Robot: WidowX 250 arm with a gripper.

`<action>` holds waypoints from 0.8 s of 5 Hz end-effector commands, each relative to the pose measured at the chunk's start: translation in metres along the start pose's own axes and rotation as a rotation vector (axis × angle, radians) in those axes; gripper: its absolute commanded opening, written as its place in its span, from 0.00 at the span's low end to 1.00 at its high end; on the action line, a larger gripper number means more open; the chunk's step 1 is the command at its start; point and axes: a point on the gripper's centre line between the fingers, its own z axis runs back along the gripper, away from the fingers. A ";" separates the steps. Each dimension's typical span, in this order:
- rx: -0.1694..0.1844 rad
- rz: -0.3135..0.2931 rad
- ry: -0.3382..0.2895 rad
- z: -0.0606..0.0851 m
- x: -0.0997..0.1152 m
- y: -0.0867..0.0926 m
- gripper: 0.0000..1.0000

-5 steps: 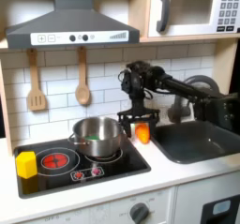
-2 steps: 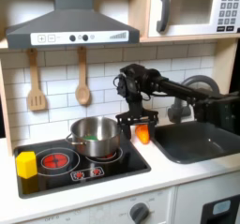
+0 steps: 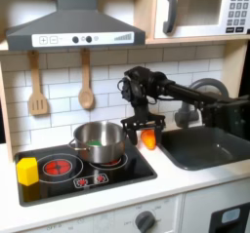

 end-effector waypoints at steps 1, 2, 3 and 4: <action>0.017 -0.029 -0.030 -0.005 -0.004 0.007 1.00; 0.010 -0.069 -0.071 -0.004 -0.003 0.006 1.00; 0.008 -0.081 -0.080 -0.001 -0.001 0.005 1.00; 0.005 -0.101 -0.078 -0.003 -0.003 0.005 1.00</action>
